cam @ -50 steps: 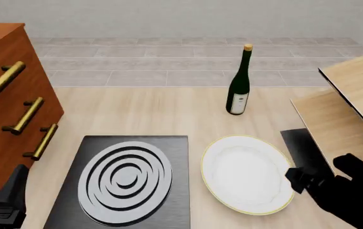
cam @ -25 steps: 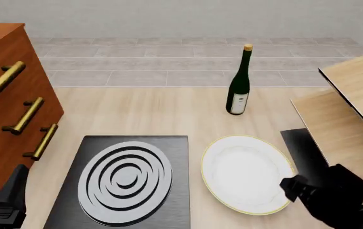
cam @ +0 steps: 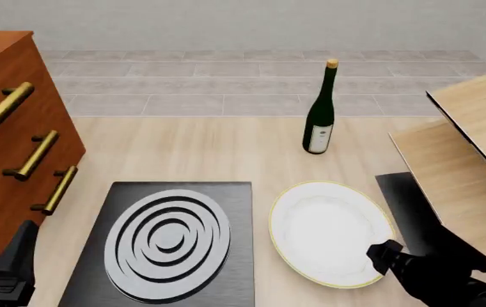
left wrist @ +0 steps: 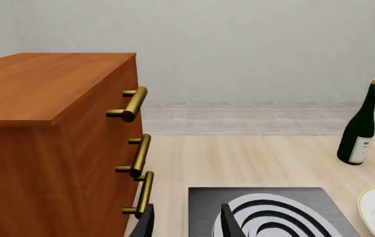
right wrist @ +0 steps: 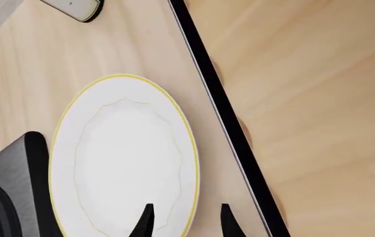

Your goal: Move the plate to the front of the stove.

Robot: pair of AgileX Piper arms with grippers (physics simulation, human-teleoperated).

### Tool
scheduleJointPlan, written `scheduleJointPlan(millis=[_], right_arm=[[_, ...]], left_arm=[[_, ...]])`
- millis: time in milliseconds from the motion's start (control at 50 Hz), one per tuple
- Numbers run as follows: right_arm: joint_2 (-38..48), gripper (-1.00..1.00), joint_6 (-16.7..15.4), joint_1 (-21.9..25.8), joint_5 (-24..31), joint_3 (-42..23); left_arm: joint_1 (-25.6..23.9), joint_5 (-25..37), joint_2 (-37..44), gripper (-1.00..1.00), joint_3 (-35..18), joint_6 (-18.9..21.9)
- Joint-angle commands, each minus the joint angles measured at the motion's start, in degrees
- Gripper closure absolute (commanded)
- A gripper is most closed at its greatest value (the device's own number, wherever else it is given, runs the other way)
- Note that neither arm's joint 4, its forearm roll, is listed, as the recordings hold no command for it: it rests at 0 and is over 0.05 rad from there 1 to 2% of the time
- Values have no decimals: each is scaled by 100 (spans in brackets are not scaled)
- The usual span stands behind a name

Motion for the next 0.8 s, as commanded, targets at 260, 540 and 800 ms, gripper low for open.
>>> scheduleJointPlan(millis=[260,540,800], right_arm=[[546,-100,49,58,-433,-42],[813,-100,124,116,-679,-22],[1092,-100,133,136,-869,-65]], left_arm=[[1,0,0,-100,0,-1],[0,0,-1,-100,0,1],[0,0,-1,-100,0,1]])
